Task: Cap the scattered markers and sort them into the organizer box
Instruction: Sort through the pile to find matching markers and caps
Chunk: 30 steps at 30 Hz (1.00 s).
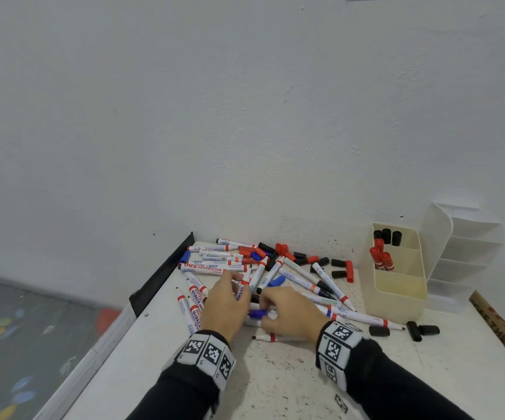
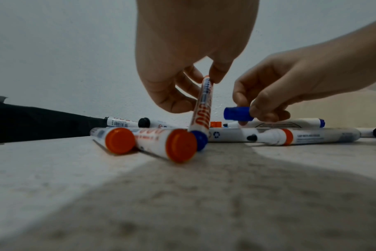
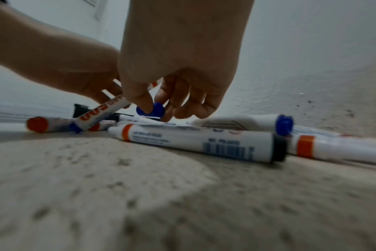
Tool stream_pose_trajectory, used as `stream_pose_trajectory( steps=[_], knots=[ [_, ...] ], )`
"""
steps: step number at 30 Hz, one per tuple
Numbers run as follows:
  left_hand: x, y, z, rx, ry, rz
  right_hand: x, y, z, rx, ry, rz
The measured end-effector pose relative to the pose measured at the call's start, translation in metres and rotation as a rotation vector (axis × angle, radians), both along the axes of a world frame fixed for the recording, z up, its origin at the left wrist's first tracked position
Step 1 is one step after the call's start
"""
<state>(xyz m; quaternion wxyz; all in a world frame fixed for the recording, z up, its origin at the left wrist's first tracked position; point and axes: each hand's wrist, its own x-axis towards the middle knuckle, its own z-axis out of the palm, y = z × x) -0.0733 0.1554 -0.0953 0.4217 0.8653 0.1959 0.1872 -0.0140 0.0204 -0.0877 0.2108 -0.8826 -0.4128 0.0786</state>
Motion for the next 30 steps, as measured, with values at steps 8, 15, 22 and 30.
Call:
stream_pose_trajectory(
  steps=[8, 15, 22, 30],
  knots=[
    [0.004, -0.001, -0.003, -0.011, -0.048, -0.084, 0.018, -0.014, -0.002, 0.354, 0.048, -0.207],
    [0.006, 0.0, -0.006, 0.059, -0.044, -0.146, 0.017, -0.012, -0.002, 0.518, 0.018, -0.209],
    [0.004, -0.002, -0.007, 0.148, -0.043, -0.251, 0.019, -0.013, -0.005, 0.392, -0.059, -0.104],
    [0.003, -0.004, -0.007, 0.14, -0.035, -0.263, 0.02, -0.012, -0.007, 0.394, -0.009, -0.095]
  ],
)
